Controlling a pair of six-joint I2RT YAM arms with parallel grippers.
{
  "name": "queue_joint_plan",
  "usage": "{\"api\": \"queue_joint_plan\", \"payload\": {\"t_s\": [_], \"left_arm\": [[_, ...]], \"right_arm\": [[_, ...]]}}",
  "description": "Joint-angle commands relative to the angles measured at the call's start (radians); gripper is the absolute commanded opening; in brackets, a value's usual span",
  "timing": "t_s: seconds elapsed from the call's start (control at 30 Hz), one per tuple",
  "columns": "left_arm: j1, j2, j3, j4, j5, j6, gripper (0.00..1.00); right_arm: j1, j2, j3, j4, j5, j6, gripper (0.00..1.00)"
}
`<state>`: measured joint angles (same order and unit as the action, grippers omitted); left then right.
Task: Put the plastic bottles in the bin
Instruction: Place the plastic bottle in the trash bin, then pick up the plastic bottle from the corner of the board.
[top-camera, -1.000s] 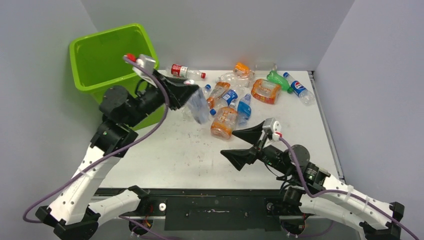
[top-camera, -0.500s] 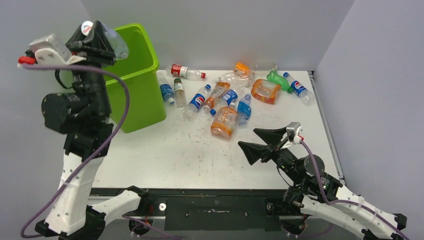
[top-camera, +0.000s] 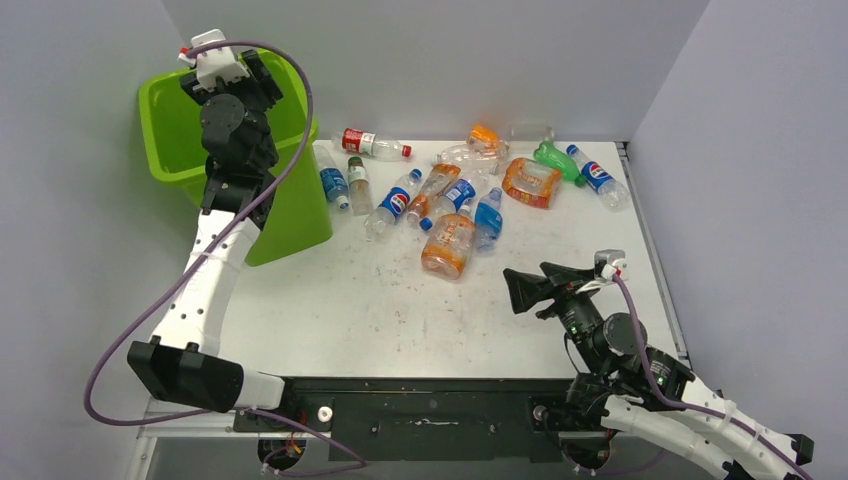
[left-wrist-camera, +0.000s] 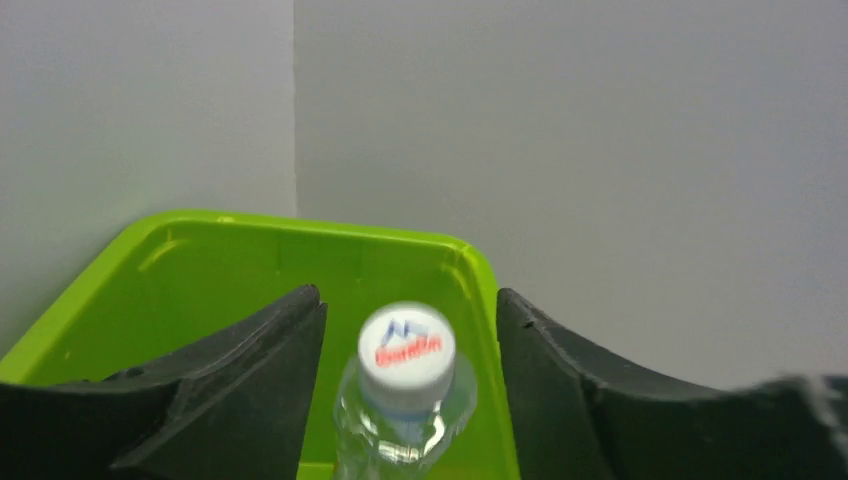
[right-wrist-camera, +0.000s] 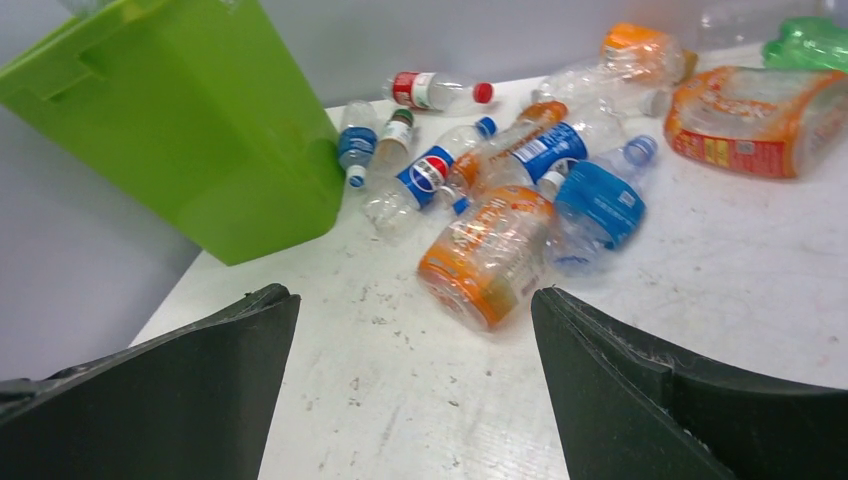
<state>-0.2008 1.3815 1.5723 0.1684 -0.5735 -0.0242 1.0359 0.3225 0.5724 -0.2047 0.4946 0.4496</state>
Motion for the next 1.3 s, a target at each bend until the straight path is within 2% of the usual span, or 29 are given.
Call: {"api": "queue_joint_plan", "payload": {"t_s": [0.0,0.1,0.13,0.23,0.33,0.4,0.5,0.57,0.63,0.73,0.8,1.0,1.17,1.27], "left_arm": [[0.005,-0.034,-0.003,0.023,-0.061,-0.021,0.75],[0.003,-0.058,0.012,0.008,-0.060,-0.016,0.95],[-0.001,-0.071,0.019,0.000,-0.054,-0.022,0.97],[-0.045,-0.124,0.035,-0.021,-0.031,-0.017,0.96],[-0.150,-0.201,0.014,-0.048,0.003,0.017,0.96],[-0.235,-0.231,0.002,-0.125,0.038,0.053,0.96],[-0.323,-0.257,-0.004,-0.307,0.167,0.039,0.96],[-0.363,-0.268,-0.027,-0.413,0.270,0.031,0.96],[-0.385,-0.294,-0.092,-0.465,0.393,-0.016,0.96],[-0.386,-0.355,-0.237,-0.457,0.550,-0.042,0.96],[-0.387,-0.403,-0.352,-0.407,0.595,-0.064,0.96],[-0.387,-0.501,-0.627,-0.274,0.650,-0.179,0.96],[-0.386,-0.527,-0.740,-0.208,0.671,-0.274,0.96],[-0.385,-0.535,-0.775,-0.191,0.668,-0.302,0.96]], "right_arm": [[0.006,0.000,0.018,-0.091,0.166,0.070,0.90],[0.007,0.017,0.028,-0.109,0.194,0.074,0.90],[0.007,0.028,0.031,-0.112,0.198,0.075,0.90],[0.007,0.075,0.055,-0.133,0.244,0.102,0.90],[0.006,0.163,0.088,-0.155,0.313,0.136,0.90],[0.004,0.246,0.124,-0.151,0.353,0.147,0.90],[-0.037,0.407,0.220,-0.128,0.367,0.134,0.90],[-0.138,0.502,0.266,-0.081,0.283,0.120,0.90],[-0.314,0.587,0.296,-0.026,0.113,0.144,0.90],[-0.611,0.705,0.292,0.113,-0.130,0.217,0.90],[-0.745,0.786,0.286,0.231,-0.152,0.237,0.90],[-0.963,1.121,0.424,0.439,-0.122,0.202,0.90],[-1.078,1.389,0.645,0.475,-0.158,-0.011,0.90],[-1.147,1.525,0.743,0.504,-0.224,-0.058,0.90]]}}
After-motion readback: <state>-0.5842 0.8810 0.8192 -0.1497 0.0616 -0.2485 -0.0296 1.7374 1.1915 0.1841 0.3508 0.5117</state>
